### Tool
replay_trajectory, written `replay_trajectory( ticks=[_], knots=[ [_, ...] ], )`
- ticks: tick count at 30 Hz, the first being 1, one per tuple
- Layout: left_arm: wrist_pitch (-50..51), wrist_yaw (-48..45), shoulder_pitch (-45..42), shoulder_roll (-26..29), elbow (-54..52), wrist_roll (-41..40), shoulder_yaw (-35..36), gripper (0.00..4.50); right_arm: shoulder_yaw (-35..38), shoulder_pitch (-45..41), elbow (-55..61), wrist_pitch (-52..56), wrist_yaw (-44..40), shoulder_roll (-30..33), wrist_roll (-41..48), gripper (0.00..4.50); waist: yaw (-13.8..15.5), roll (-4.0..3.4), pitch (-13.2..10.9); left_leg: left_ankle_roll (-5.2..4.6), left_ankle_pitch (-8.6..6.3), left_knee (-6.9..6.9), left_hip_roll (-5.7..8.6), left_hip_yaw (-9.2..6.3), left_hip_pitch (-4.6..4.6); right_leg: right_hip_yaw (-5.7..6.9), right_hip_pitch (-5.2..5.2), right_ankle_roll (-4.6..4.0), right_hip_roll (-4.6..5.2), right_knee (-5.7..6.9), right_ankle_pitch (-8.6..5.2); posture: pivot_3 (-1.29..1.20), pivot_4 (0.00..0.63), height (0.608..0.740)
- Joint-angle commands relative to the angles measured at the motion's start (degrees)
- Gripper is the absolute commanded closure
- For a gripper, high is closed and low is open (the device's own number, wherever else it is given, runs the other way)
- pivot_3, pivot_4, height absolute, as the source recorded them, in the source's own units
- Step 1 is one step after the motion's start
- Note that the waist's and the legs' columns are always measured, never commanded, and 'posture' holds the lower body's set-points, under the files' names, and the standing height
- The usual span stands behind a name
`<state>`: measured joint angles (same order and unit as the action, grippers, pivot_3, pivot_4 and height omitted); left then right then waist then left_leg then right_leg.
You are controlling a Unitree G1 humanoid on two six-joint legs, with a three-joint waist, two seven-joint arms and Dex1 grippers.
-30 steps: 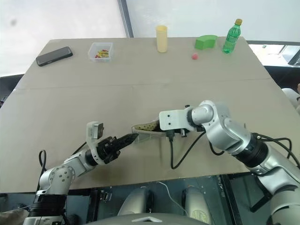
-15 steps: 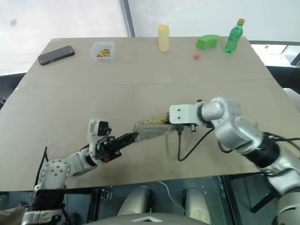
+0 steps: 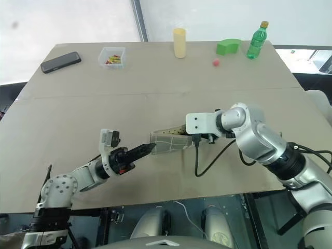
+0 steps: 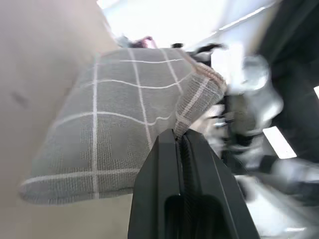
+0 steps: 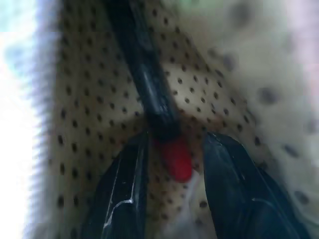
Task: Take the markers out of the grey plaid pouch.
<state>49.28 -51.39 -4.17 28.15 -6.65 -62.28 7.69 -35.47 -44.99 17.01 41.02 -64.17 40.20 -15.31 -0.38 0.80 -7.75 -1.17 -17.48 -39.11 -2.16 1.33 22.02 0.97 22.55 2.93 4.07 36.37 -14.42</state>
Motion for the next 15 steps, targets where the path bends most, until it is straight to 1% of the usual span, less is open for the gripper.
replay_trajectory(
  ticks=[1, 4, 6, 8, 11, 15],
  knots=[
    [-14.4, -3.6, -0.6, -2.5, -1.5, 10.3, -1.3, 4.50, 0.8, 0.2, -1.0, -0.7, 0.1, -2.4, 1.4, 2.80, 0.0, 0.00, 0.0, 0.00, 0.00, 0.00, 0.00, 0.00, 0.02, 0.00, 0.01, 0.00, 0.00, -0.03, 0.00, 0.00, 0.150, 0.740],
    [-23.5, -5.8, -1.3, -4.5, 0.0, 16.3, -1.3, 4.50, 1.0, -0.4, -4.1, -2.8, 1.2, -4.4, 1.1, 2.80, -0.2, 0.00, 0.0, 0.00, 0.00, 0.00, 0.00, 0.03, 0.02, -0.01, 0.01, 0.01, -0.02, -0.04, 0.00, 0.00, 0.150, 0.740],
    [-26.9, -7.0, -1.1, -5.6, 2.0, 17.8, -0.7, 4.50, 1.5, -0.6, -6.1, -3.9, 1.8, -5.8, 1.4, 2.80, -0.2, -0.01, 0.0, 0.00, 0.00, 0.02, -0.02, 0.02, 0.02, 0.02, 0.02, 0.01, -0.03, -0.03, 0.00, 0.00, 0.150, 0.740],
    [-31.9, -9.5, -1.0, -5.9, 4.6, 20.6, -0.9, 4.50, 1.4, -0.7, -7.3, -4.9, 1.6, -5.9, 1.0, 2.80, -0.3, 0.00, 0.0, 0.00, 0.00, 0.04, -0.02, 0.06, 0.01, 0.02, 0.02, 0.01, -0.03, -0.03, 0.00, 0.00, 0.150, 0.740],
    [-37.5, -11.3, -1.5, -6.8, 6.9, 23.3, -0.5, 4.50, 1.5, -0.4, -7.2, -4.8, 0.3, -5.2, 1.2, 2.80, -0.3, -0.01, 0.0, -0.01, 0.00, 0.03, -0.02, 0.07, 0.02, 0.02, 0.02, 0.01, -0.03, -0.03, 0.00, 0.00, 0.150, 0.740],
    [-45.1, -14.0, -3.8, -7.3, 10.4, 26.8, -0.7, 4.50, 2.1, 0.4, -4.4, -3.2, -4.1, -1.5, 2.6, 2.80, 0.0, -0.01, 0.0, -0.02, -0.01, 0.01, -0.01, -0.02, 0.06, 0.03, 0.03, 0.01, -0.02, -0.04, 0.00, 0.00, 0.150, 0.740]
  ],
)
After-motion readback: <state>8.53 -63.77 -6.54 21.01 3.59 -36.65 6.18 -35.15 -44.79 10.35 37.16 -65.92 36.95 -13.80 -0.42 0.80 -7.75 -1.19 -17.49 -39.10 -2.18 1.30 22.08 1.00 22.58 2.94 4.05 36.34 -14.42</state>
